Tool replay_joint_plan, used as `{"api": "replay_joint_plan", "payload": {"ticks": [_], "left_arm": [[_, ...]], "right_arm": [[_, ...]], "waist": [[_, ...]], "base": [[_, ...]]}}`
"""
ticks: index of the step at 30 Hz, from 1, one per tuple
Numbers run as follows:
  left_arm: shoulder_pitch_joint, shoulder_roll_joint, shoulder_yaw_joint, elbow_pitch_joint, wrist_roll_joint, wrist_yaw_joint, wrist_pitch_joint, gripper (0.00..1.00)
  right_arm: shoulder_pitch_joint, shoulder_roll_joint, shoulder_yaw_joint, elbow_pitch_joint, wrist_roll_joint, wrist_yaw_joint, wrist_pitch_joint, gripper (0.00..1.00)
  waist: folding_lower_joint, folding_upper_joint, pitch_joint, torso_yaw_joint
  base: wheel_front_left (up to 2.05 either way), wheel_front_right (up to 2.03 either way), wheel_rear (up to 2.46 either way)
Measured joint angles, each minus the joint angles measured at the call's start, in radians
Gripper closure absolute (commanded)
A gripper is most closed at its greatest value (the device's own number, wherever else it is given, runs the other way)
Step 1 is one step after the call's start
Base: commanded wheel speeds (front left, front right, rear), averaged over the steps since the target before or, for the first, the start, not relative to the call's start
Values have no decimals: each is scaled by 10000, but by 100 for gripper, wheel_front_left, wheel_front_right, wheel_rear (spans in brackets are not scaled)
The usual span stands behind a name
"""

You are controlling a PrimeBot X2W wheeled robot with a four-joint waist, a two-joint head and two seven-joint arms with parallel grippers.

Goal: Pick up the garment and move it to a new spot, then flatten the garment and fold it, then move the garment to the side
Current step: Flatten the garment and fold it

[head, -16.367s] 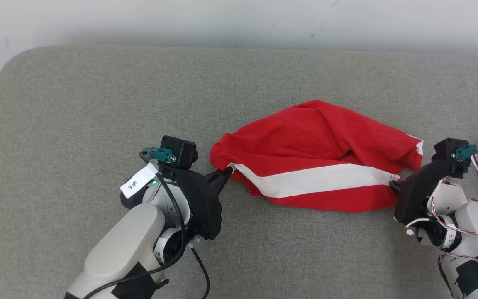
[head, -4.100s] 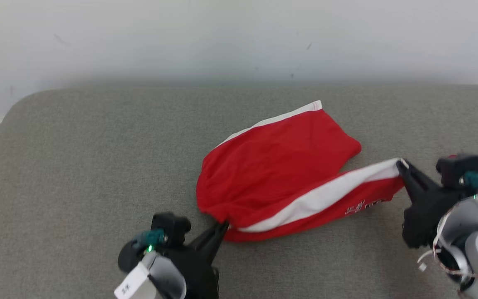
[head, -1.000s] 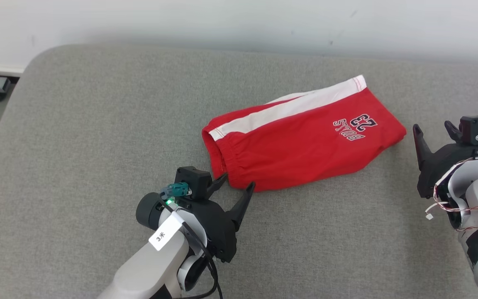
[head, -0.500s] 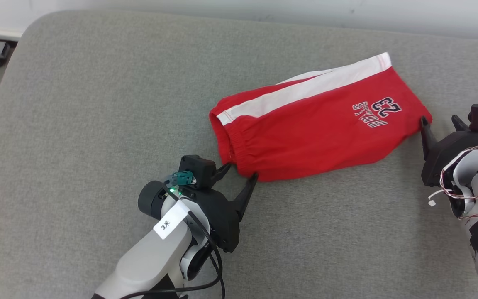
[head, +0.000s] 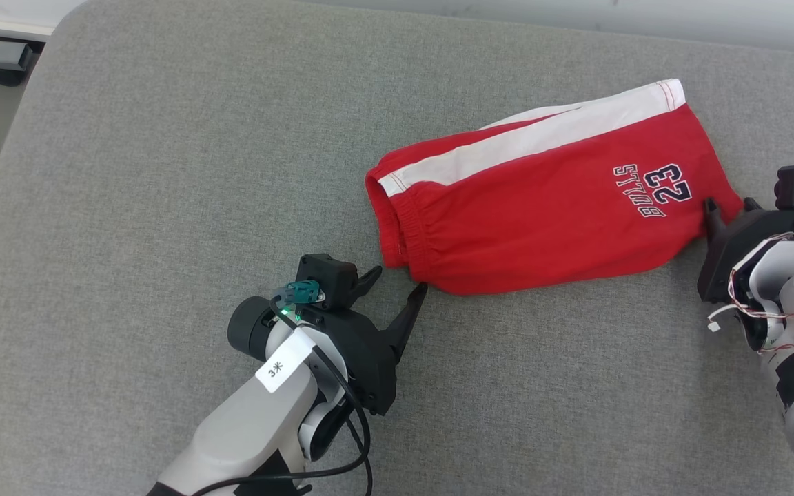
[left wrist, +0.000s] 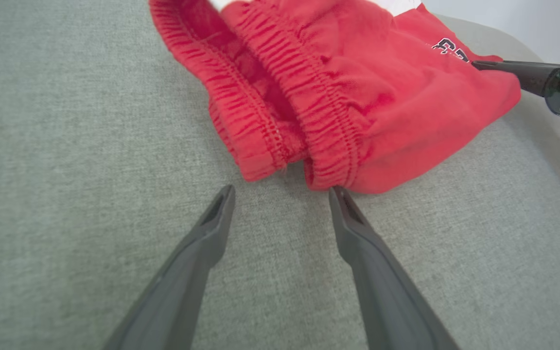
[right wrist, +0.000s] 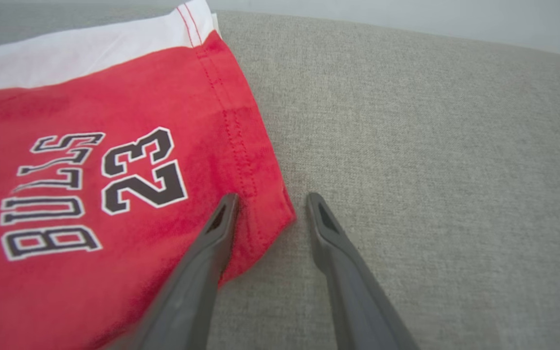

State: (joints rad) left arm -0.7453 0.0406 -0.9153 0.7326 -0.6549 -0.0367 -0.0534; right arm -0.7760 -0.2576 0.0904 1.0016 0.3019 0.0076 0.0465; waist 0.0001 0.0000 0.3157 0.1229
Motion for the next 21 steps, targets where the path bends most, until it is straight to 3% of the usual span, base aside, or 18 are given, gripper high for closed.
{"api": "replay_joint_plan", "payload": {"ticks": [1, 2, 3, 4, 21], "left_arm": [[0, 0, -8, 8, 0, -2, 0, 0], [0, 0, -13, 8, -8, -2, -2, 0], [0, 0, -21, 8, -31, -2, -12, 0], [0, -2, -25, 10, -40, -2, -13, 0], [-194, -8, -667, -311, -71, -314, -265, 0]], "right_arm": [[-27, 6, -4, 15, 4, 0, 48, 51], [-73, 8, -17, 40, 48, 0, 73, 59], [-111, 8, -23, 59, 63, -2, 109, 74], [-125, 8, -21, 65, 63, -2, 150, 97], [-323, 4, -23, 347, 104, 0, 238, 100]], "waist": [[0, 0, 7, 2], [0, 0, 16, 4], [0, 0, 26, 5], [0, 0, 35, 4], [0, 0, 6, -91]], "base": [[0, 0, 0], [0, 0, 0], [0, 0, 0], [0, 0, 0], [0, 0, 0]]}}
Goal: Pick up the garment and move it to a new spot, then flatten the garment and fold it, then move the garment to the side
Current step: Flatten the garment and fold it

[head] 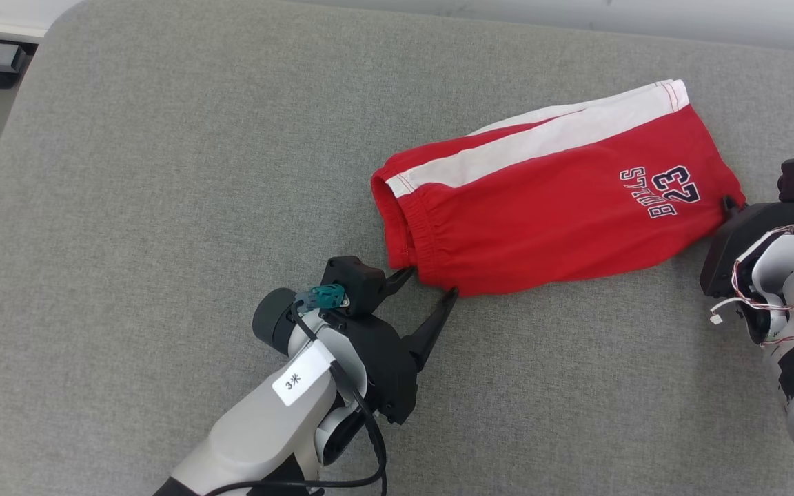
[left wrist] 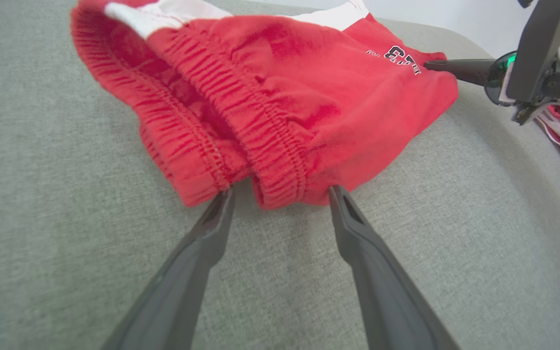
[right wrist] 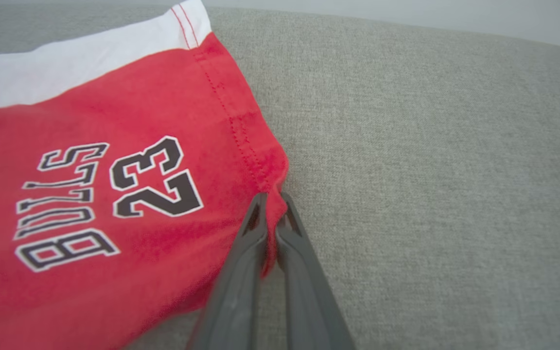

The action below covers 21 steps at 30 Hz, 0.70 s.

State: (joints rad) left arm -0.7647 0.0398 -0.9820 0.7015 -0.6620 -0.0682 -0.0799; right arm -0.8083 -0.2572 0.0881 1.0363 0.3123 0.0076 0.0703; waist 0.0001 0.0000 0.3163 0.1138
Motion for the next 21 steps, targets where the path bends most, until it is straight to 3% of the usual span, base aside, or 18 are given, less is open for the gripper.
{"api": "replay_joint_plan", "payload": {"ticks": [5, 7, 9, 14, 21], "left_arm": [[0, -6, -79, -165, -4, -35, -167, 0], [-2, -4, -94, -180, -29, -25, -182, 8], [-5, -4, -153, -176, -31, -23, -188, 55], [-5, -2, -326, -146, -52, 79, -192, 100], [-6, -4, -391, 25, -59, 167, -192, 100]], "right_arm": [[0, -6, -2, 90, 12, 0, -2, 100], [1, -6, 0, 140, 15, 0, -2, 100], [1, -6, 2, 198, 17, 0, -2, 100], [1, -4, 8, 253, 29, 0, -12, 100], [4, -12, -12, 282, 48, 13, -94, 100]], "waist": [[0, 0, -69, 20], [0, 0, -95, 28], [-1, 0, -119, 32], [0, 0, -154, 22], [0, 0, -167, 1]], "base": [[0, 0, 0], [0, 0, 0], [0, 0, 0], [0, 0, 0], [0, 0, 0]]}}
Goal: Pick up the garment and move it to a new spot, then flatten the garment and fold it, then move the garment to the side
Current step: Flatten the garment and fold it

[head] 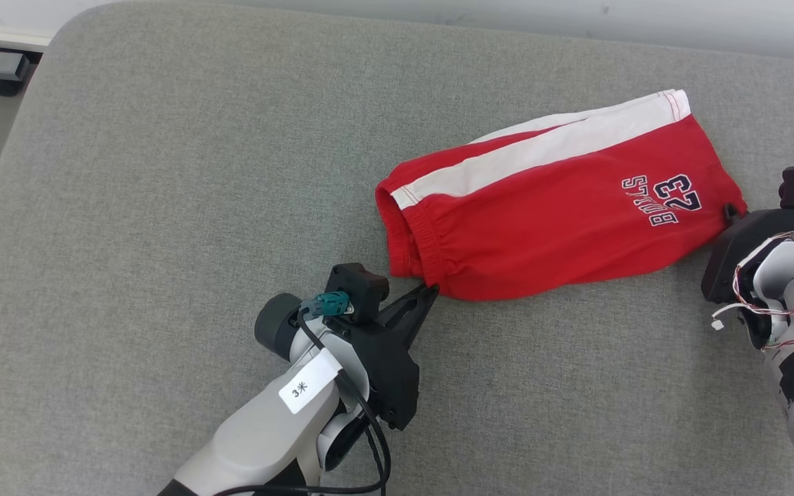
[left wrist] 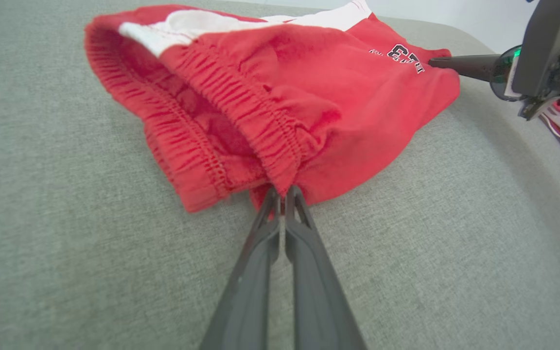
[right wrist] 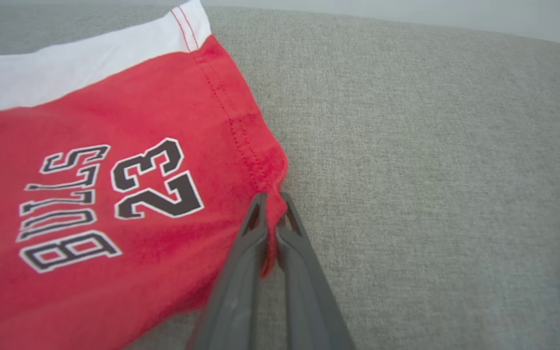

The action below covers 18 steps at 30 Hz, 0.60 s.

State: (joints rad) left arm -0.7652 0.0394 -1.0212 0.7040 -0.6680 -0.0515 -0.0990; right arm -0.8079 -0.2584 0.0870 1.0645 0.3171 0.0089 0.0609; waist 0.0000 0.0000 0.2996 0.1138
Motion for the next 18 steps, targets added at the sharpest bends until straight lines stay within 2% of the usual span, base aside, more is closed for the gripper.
{"api": "replay_joint_plan", "payload": {"ticks": [5, 12, 18], "left_arm": [[-15, 128, 17, 104, 0, -96, -92, 100], [249, 1001, -215, -222, 4, -460, -389, 100], [922, 1601, -282, -640, -6, -552, -602, 100]], "right_arm": [[142, -79, -98, -29, 190, 90, -151, 100], [1087, 86, -159, -376, 359, 374, -510, 100], [2319, 376, -376, -1076, 700, 537, -1009, 100]], "waist": [[0, 0, -112, 35], [-2, 0, -460, 37], [-2, 0, -881, -61]], "base": [[0, 0, 0], [0, 0, 0], [0, 0, 0]]}}
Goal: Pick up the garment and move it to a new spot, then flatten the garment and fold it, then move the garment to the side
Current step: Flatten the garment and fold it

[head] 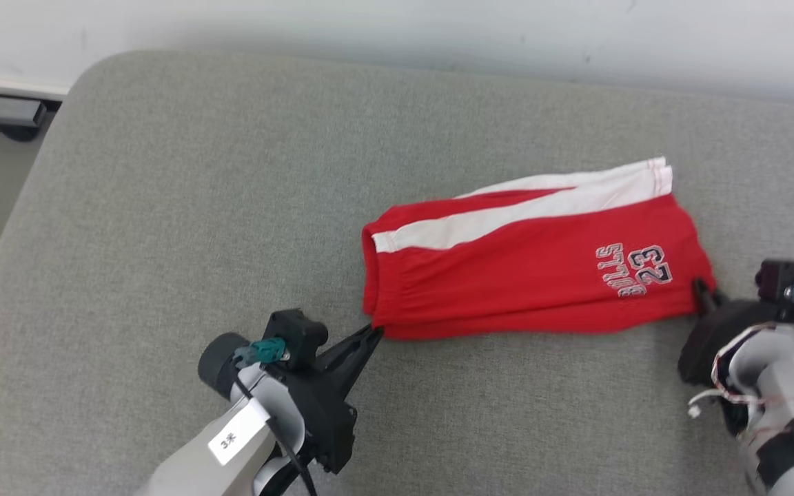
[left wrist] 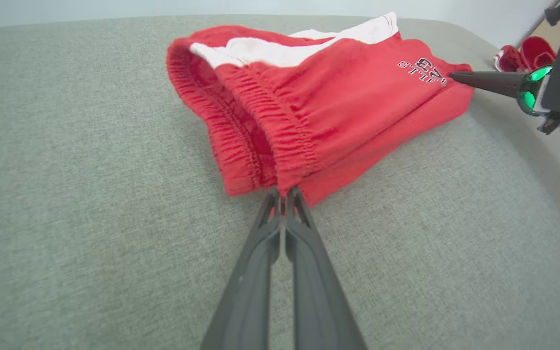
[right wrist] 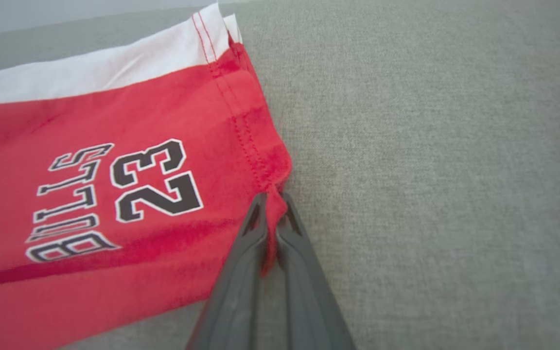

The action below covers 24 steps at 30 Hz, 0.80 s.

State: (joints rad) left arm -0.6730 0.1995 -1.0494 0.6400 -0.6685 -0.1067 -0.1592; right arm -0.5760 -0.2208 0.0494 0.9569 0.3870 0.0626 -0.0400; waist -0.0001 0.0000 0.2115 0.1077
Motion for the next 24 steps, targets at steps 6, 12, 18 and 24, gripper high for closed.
{"api": "replay_joint_plan", "payload": {"ticks": [6, 12, 18, 24], "left_arm": [[540, 374, -105, -545, -98, -10, -104, 100], [1234, 861, -330, -1442, -372, -86, -161, 100], [1820, 1599, -355, -2353, -522, -92, -128, 100], [2147, 2276, -309, -3108, -623, -50, 155, 100]], "right_arm": [[1295, 418, -113, -972, 380, 228, -357, 100], [2911, 779, 130, -2433, 443, 347, -476, 100], [4381, 700, 36, -4153, 523, 326, -387, 100], [5600, 497, -190, -5939, 694, 107, 94, 100]], "waist": [[0, 0, -433, -121], [-1, 0, -964, -355], [-1, 0, -1370, -736], [0, -1, -1616, -1147]], "base": [[0, 0, 0], [0, 0, 0], [0, 0, 0], [0, 0, 0]]}}
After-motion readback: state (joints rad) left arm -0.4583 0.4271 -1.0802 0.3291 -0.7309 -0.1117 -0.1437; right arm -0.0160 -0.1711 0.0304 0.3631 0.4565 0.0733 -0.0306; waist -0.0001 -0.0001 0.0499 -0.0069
